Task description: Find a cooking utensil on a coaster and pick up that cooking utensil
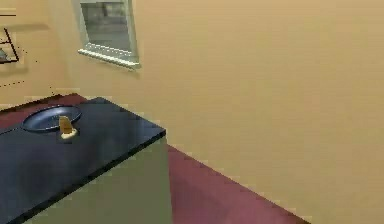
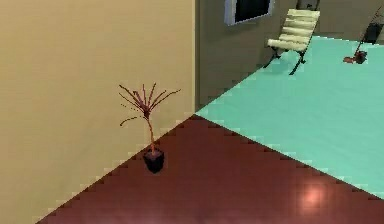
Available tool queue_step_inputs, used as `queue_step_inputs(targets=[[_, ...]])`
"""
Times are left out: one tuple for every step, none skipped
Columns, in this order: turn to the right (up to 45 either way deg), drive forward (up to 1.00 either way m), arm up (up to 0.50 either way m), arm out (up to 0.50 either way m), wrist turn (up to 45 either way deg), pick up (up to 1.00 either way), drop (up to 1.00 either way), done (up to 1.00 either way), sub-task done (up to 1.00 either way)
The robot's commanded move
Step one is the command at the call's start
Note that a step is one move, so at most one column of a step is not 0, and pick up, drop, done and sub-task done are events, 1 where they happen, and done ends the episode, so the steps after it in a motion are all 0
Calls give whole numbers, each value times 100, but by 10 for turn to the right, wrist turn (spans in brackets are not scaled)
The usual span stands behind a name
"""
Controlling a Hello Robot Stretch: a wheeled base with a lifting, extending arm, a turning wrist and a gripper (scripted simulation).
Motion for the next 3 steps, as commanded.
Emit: queue_step_inputs(targets=[[-450,0,0,0,0,0,0,0,0],[-450,0,0,0,0,0,0,0,0],[-330,0,0,0,0,0,0,0,0]])
